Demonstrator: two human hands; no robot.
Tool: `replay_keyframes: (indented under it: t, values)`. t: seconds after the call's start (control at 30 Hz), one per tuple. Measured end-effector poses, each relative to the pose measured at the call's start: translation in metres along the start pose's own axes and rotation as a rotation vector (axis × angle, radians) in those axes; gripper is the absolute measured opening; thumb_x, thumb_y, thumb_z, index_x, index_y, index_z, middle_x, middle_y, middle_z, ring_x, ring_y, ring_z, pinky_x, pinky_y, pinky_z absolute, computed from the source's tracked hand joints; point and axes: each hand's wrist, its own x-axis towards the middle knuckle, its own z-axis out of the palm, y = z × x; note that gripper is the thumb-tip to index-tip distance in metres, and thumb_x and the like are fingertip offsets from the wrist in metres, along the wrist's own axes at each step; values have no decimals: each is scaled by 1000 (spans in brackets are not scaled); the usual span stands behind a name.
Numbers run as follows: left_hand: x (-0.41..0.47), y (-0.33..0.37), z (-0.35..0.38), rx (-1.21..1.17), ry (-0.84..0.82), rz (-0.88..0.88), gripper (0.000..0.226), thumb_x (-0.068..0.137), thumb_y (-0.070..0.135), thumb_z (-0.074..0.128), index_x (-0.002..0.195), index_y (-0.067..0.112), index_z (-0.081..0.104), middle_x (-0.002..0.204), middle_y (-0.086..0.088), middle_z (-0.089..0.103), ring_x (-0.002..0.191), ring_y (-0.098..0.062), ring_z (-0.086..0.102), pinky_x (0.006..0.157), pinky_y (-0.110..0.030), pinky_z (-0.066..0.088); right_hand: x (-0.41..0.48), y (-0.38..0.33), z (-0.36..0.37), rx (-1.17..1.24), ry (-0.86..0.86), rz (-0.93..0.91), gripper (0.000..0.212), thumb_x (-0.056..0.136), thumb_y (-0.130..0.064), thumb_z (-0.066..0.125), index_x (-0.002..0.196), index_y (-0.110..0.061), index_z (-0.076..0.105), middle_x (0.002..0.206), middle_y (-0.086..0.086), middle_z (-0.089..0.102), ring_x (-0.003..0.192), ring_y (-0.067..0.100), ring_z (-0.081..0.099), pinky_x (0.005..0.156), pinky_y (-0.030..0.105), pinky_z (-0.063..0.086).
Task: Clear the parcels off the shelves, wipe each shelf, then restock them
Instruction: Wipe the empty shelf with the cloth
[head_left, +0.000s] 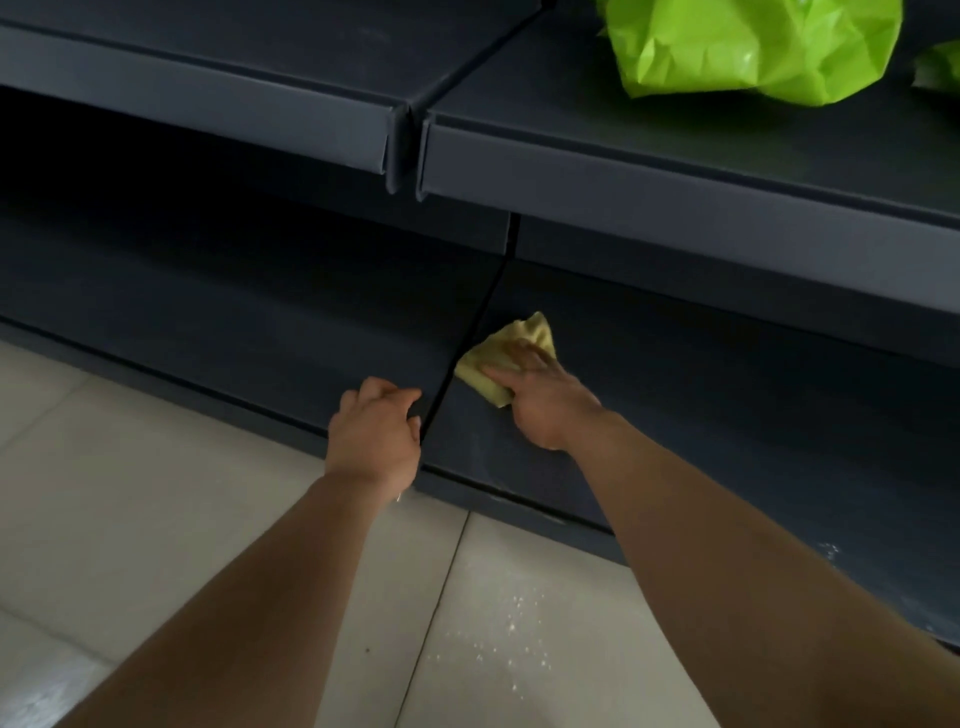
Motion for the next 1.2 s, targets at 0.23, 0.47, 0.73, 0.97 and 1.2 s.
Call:
replay_keyframes:
  t: [0.23, 0.47, 0.73, 0.97, 1.2]
  values:
    - [21, 20, 18, -6, 73, 66, 38, 97, 26, 46, 135, 23, 51, 135, 2, 43, 119, -24, 38, 97, -35, 32, 11, -2, 5, -5, 64, -16, 70, 93, -13, 46, 150, -44, 19, 161, -1, 1, 148, 25, -5, 120, 47, 13]
    - [35, 7, 19, -118, 22, 106, 41, 97, 17, 47, 137, 19, 49, 138, 2, 41, 121, -21, 38, 103, -32, 33, 40, 12, -7, 89, 37, 16, 64, 97, -17, 42, 150, -44, 20, 162, -5, -5, 149, 23, -8, 121, 46, 8]
    - [30, -3, 1, -364, 44, -20, 34, 97, 1, 41, 125, 4, 59, 128, -10, 53, 109, -13, 51, 91, -7, 30, 7, -8, 12, 269, 98, -159, 39, 100, -38, 38, 138, -39, 49, 160, -6, 19, 148, 16, 2, 120, 36, -5]
    - [18, 1, 3, -287, -15, 8, 39, 94, -2, 43, 131, 3, 54, 135, -9, 47, 124, -23, 45, 104, -20, 30, -28, -19, 25, 308, 125, -292, 32, 96, -36, 55, 128, -32, 62, 155, -3, 33, 148, 17, 11, 119, 30, -1]
    - [-5, 9, 14, -201, 30, 9, 41, 94, 0, 43, 134, 5, 52, 139, -8, 45, 120, -29, 40, 99, -22, 30, -76, 6, 38, 275, 176, -391, 32, 93, -31, 62, 125, -27, 64, 151, -5, 40, 145, 10, 18, 116, 19, 3]
